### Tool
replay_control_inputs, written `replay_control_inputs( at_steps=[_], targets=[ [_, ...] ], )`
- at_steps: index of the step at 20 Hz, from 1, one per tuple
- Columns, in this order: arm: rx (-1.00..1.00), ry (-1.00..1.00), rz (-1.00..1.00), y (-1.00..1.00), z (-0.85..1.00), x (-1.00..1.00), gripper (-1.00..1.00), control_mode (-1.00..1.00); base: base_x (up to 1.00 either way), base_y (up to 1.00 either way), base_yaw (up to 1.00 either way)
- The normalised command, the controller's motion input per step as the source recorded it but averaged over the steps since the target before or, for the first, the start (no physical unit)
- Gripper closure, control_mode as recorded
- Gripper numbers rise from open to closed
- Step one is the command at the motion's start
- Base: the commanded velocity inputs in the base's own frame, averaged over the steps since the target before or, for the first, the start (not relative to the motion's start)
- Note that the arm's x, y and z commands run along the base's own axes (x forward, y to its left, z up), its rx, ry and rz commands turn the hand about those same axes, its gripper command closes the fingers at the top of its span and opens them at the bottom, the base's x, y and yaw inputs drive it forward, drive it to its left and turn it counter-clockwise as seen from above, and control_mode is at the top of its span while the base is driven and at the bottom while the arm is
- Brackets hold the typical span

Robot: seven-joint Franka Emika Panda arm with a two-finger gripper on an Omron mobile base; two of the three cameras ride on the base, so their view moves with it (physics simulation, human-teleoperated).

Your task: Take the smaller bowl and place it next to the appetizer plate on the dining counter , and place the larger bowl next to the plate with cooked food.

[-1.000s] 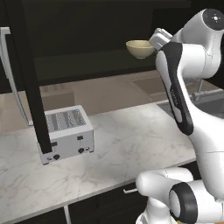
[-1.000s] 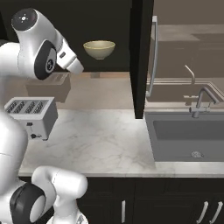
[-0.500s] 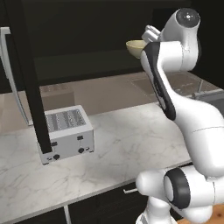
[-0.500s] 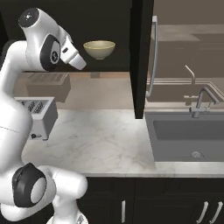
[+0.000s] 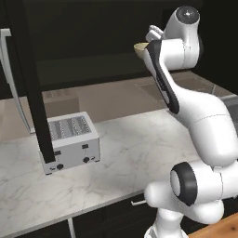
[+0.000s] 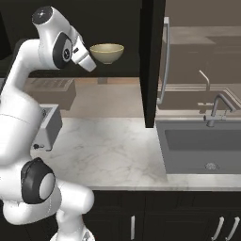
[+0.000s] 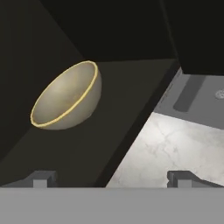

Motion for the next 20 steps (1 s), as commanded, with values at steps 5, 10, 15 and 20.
replay_control_inputs(
  at_steps=[5,10,15,20],
  targets=[
    [0.05,0.04,0.0,-0.06,0.0,0.45,-1.0,-1.0,0.0,0.0,0.0],
    [0.0,0.0,0.0,0.0,-0.02,0.4,-1.0,-1.0,0.0,0.0,0.0],
    [0.0,0.0,0.0,-0.01,-0.15,0.39,-1.0,-1.0,0.0,0.0,0.0],
    [0.0,0.0,0.0,-0.1,-0.19,0.35,-1.0,-1.0,0.0,0.0,0.0]
  ],
)
